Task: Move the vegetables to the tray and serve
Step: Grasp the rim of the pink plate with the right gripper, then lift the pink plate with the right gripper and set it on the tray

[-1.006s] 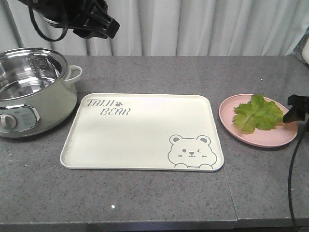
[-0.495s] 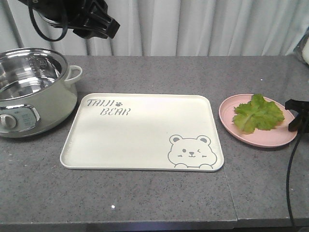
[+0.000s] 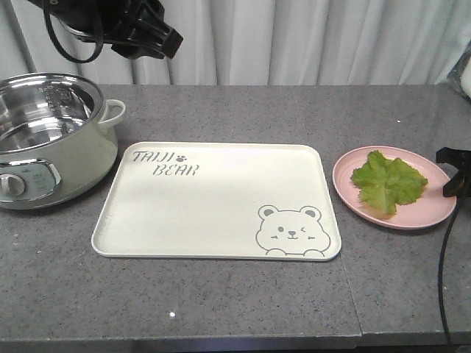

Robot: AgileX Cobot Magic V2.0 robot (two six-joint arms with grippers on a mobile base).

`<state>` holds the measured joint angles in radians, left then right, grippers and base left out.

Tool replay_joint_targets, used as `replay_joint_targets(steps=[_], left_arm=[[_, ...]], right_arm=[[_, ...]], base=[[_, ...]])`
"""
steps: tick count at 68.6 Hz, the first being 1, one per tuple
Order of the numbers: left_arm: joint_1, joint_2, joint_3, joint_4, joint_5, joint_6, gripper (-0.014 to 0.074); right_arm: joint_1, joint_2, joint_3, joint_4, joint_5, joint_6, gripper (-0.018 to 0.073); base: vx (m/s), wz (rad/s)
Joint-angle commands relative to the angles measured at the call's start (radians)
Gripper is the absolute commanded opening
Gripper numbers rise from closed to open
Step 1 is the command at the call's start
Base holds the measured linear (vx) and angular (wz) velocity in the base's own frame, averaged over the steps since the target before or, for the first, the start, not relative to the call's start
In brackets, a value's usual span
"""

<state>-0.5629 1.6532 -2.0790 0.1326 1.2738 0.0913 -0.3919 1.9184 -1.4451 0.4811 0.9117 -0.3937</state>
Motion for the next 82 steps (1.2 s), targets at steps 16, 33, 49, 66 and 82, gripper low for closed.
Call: replay_joint_targets(steps=[16, 33, 49, 66, 82], left_arm=[[-0.002, -0.036, -0.027, 0.001, -0.024, -0.010, 0.0376], [-0.002, -0.036, -0.027, 0.001, -0.024, -0.010, 0.0376], [-0.002, -0.036, -0.027, 0.001, -0.024, -0.010, 0.0376], [-0.002, -0.036, -0.027, 0.001, -0.024, -0.037, 0.0376], [-0.002, -0.036, -0.027, 0.001, -0.024, -0.056, 0.0376]], right_arm=[[0.006, -0.095, -0.235, 0.160, 0.140, -0.020, -0.0005], [0.186, -0.095, -0.341, 0.238, 0.152, -0.050, -0.0002], [0.424, -0.040, -0.341, 0.239, 0.040, -0.051, -0.0002], [0.574, 0.087, -0.344, 0.230, -0.008, -0.060, 0.0004], [0.602, 0.148, -0.344, 0.231, 0.007, -0.090, 0.0078]], base=[[0.00, 0.00], [0.00, 0.00], [0.00, 0.00], [0.00, 0.00], [0.00, 0.00]])
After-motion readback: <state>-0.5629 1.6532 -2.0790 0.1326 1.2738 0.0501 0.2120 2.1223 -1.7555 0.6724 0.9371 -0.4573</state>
